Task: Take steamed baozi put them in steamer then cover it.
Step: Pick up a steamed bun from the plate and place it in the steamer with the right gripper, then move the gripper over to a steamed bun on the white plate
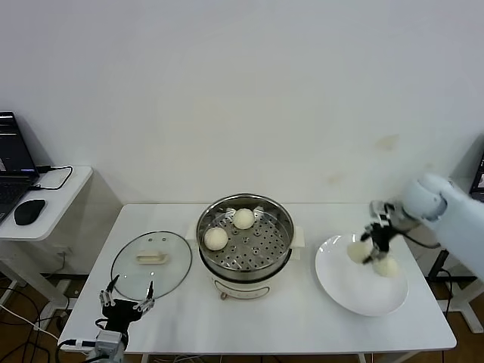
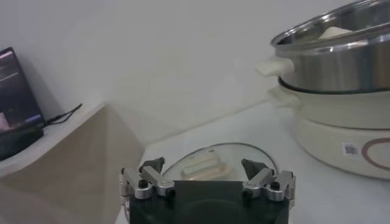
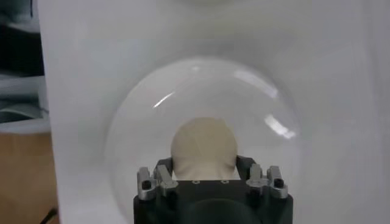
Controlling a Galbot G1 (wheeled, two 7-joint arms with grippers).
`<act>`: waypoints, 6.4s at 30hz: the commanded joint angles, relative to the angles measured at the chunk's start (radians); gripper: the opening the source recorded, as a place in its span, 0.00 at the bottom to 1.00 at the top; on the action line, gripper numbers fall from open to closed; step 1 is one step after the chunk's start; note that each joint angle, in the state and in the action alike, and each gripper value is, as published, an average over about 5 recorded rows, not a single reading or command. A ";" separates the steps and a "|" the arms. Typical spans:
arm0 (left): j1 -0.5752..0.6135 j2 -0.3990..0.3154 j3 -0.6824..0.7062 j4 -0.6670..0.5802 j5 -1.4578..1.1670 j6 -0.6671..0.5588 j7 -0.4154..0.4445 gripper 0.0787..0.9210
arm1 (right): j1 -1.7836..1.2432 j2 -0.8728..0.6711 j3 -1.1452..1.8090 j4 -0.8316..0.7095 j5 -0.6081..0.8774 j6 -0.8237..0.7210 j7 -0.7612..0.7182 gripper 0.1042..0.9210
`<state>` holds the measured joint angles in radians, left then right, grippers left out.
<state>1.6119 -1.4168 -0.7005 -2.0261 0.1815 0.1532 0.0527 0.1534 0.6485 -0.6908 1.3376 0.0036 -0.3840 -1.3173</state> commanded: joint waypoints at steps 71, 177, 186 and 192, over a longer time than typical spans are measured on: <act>-0.010 -0.025 -0.024 0.031 0.018 -0.026 -0.034 0.88 | 0.177 0.607 -0.342 -0.033 -0.250 0.934 0.009 0.65; 0.022 0.000 -0.006 0.053 -0.004 0.027 0.015 0.88 | -0.368 0.040 0.249 -0.337 -0.437 0.298 0.127 0.88; 0.019 0.001 -0.005 0.065 -0.003 0.025 0.013 0.88 | -0.366 0.070 0.247 -0.371 -0.445 0.299 0.155 0.88; 0.016 0.000 -0.003 0.071 -0.001 0.023 0.012 0.88 | -0.362 0.081 0.243 -0.384 -0.434 0.302 0.152 0.88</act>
<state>1.6297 -1.4168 -0.7049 -1.9579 0.1791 0.1768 0.0645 -0.2066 0.7163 -0.4490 0.9722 -0.4261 -0.0855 -1.1766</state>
